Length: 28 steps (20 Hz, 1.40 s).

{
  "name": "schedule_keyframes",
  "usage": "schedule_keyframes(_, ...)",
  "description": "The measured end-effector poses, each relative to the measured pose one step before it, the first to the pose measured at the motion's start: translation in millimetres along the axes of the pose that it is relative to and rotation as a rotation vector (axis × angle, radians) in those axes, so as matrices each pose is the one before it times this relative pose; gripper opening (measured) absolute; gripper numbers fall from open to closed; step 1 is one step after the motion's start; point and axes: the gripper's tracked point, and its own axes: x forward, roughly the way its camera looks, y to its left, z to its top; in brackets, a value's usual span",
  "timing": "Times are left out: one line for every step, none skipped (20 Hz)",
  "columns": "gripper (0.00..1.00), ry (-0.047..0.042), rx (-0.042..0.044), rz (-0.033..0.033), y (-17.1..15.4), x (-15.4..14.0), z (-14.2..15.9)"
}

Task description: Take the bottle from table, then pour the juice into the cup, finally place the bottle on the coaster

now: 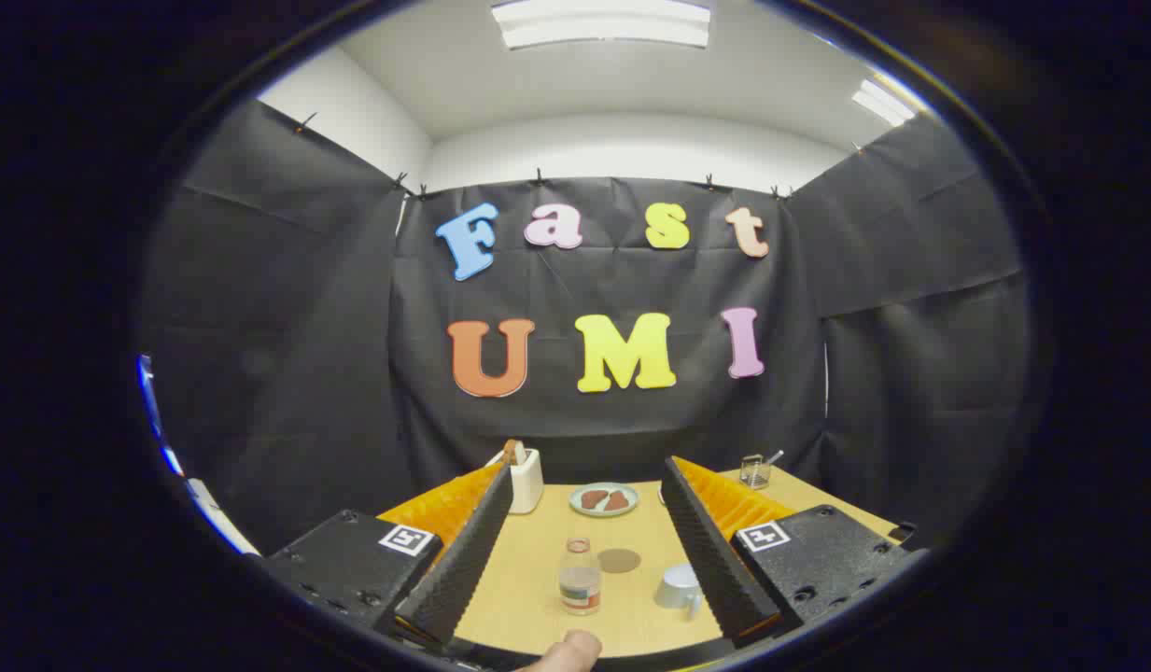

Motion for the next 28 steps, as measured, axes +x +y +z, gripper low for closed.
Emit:
schedule_keyframes(1.0,-0.00128,0.00513,0.00914,2.64,0.1,-1.37)
schedule_keyframes(1.0,-0.00937,0.00072,0.00431,0.62,-0.07,1.21)
schedule_keyframes(1.0,-0.00511,-0.0026,-0.00262,-1.54,0.49,0.01)
schedule_keyframes(1.0,0.00299,-0.00426,-0.00687,-1.82,-0.25,-2.67)
schedule_keyframes(1.0,0.00283,-0.00556,-0.00586,-0.38,0.34,-3.48)
schedule_keyframes(1.0,-0.00053,-0.0045,-0.00362,-0.57,-0.18,-0.68)
schedule_keyframes(1.0,0.00125,-0.0007,0.00075,1.32,0.4,-1.94)
schedule_keyframes(1.0,0.00134,0.00381,0.00472,1.79,0.51,-2.18)
schedule_keyframes(1.0,0.00132,0.00579,0.00187,1.15,0.9,-2.27)
schedule_keyframes(1.0,0.00354,0.00298,0.00213,0.86,0.75,-2.57)
schedule_keyframes(1.0,0.00684,0.00059,-0.00142,-0.14,0.94,-4.17)
schedule_keyframes(1.0,0.00706,-0.00362,0.00193,0.48,0.87,-3.58)
schedule_keyframes(1.0,0.00646,-0.00569,0.00332,2.38,1.13,-4.87)
schedule_keyframes(1.0,0.00096,-0.00381,-0.00103,1.07,1.23,-3.0)
schedule_keyframes(1.0,-0.00086,-0.00087,-0.00153,0.1,1.82,-3.11)
schedule_keyframes(1.0,0.00261,0.00069,0.0024,1.68,1.89,-5.03)
schedule_keyframes(1.0,0.00553,-0.00266,-0.00326,1.45,2.61,-7.03)
schedule_keyframes(1.0,0.01432,-0.01237,-0.01865,-2.8,2.41,-9.54)
schedule_keyframes(1.0,0.00968,-0.01035,-0.00701,-0.73,3.94,-8.32)
schedule_keyframes(1.0,0.00584,-0.00702,0.00282,3.65,4.12,-7.02)
schedule_keyframes(1.0,0.00404,-0.00447,-0.00137,2.48,5.55,-8.38)
schedule_keyframes(1.0,-0.00239,0.00139,-0.00044,1.44,5.03,-6.52)
schedule_keyframes(1.0,-0.0008,0.00145,-0.00121,1.09,6.45,-8.4)
schedule_keyframes(1.0,0.00399,0.00144,-0.00163,1.52,7.28,-10.03)
schedule_keyframes(1.0,0.00724,0.00311,-0.00431,0.25,6.52,-11.65)
schedule_keyframes(1.0,0.00449,0.00418,-0.00476,0.71,5.97,-10.5)
schedule_keyframes(1.0,0.00026,0.00301,-0.00602,0.57,5.56,-8.92)
schedule_keyframes(1.0,-0.00065,-0.00011,-0.0056,0.46,5.25,-7.87)
